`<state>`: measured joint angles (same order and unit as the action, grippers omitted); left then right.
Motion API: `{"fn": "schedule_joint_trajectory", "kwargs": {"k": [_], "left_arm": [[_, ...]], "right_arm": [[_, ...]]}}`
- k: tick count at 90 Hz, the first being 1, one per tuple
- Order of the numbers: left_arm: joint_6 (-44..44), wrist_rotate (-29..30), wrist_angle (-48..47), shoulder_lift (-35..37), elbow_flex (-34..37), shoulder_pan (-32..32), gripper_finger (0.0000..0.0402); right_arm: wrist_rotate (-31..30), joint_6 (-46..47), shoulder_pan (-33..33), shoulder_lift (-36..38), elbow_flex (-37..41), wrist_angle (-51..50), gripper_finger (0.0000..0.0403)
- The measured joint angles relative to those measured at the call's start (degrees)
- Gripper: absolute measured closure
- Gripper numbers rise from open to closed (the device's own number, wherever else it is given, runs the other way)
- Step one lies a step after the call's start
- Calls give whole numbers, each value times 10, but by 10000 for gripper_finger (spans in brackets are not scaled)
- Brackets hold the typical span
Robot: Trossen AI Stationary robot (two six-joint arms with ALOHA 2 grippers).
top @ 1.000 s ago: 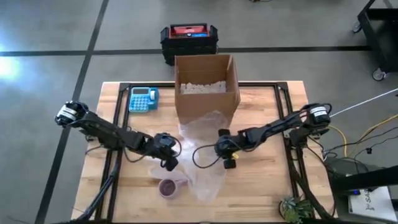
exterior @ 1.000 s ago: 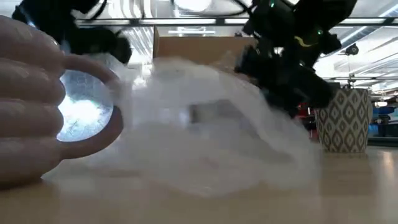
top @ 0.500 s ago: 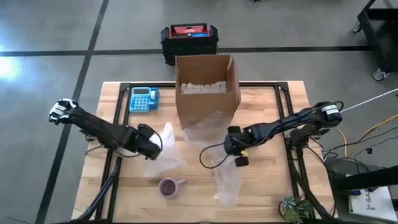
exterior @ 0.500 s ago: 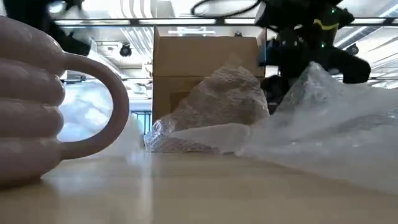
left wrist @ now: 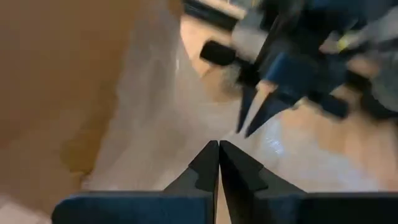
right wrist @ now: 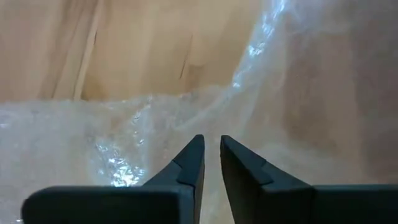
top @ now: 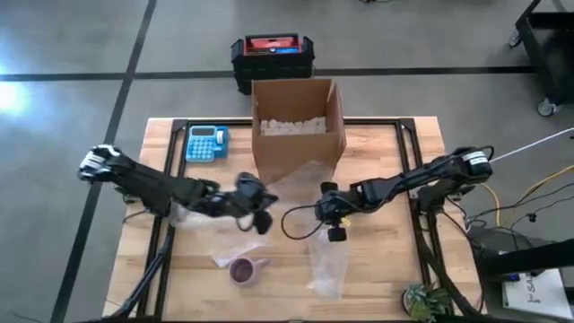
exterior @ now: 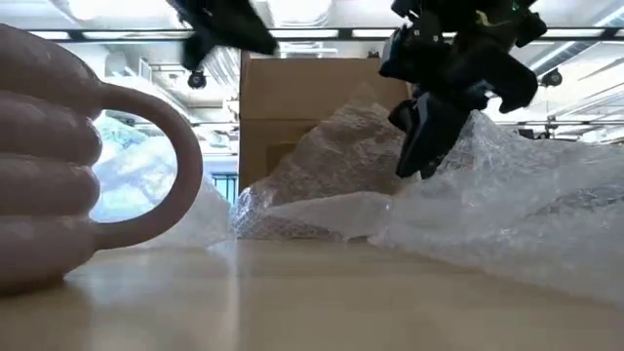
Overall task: Wrap mug
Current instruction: Prepare the right bubble wrap
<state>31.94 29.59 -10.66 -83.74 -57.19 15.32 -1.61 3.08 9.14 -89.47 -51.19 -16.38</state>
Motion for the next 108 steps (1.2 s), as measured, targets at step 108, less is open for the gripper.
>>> {"fn": "schedule_joint_trajectory", "kwargs": {"k": [108], "left_arm": [[183, -273, -221, -187, -49, -31, 402]], "right_arm": [[18, 203, 163, 84, -19, -163, 378]]}}
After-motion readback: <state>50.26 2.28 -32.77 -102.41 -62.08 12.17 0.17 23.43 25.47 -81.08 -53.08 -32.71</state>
